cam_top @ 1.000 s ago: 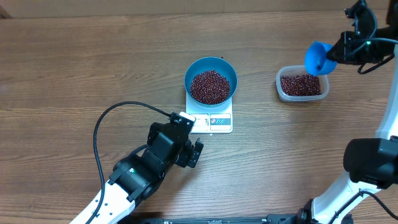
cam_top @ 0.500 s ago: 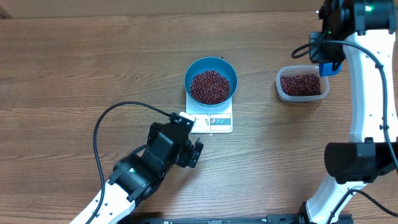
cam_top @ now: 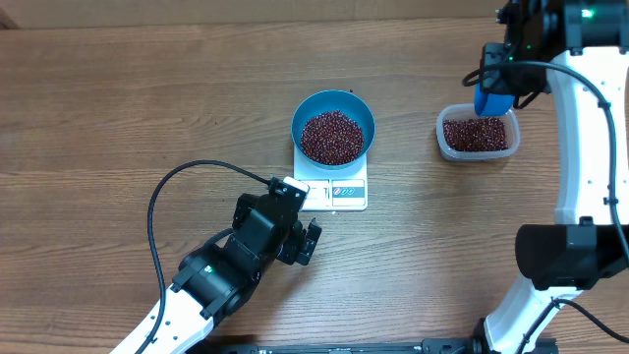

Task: Scoop item into bowl and weigh 150g on scale
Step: 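Lower the blue scoop into the bean tub with the right gripper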

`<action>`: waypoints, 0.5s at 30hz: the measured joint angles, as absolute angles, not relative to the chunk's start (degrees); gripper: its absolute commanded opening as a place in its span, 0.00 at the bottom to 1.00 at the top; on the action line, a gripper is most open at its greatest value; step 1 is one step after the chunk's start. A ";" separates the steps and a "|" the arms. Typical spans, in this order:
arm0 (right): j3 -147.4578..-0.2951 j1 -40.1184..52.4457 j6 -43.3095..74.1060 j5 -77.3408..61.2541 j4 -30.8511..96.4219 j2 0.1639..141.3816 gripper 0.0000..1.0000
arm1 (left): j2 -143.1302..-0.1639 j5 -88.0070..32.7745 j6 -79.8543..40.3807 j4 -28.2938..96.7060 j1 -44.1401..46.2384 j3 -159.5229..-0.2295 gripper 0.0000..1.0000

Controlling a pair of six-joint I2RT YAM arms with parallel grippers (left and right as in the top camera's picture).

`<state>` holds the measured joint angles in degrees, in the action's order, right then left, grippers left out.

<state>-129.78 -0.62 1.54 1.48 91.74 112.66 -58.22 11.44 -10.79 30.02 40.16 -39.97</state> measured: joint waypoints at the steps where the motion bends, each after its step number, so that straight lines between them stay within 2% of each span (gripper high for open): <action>1: -129.78 -1.17 1.56 0.12 91.94 112.66 0.04 | -58.22 11.44 -10.79 30.02 40.16 -39.97 1.00; 8: -129.78 -4.21 -0.03 -8.56 97.23 112.66 0.04 | -58.22 11.44 -10.79 30.02 40.16 -39.97 0.99; 15: -129.60 -4.03 -2.42 -14.55 97.06 110.34 0.04 | -58.22 11.44 -10.79 30.02 40.16 -39.97 1.00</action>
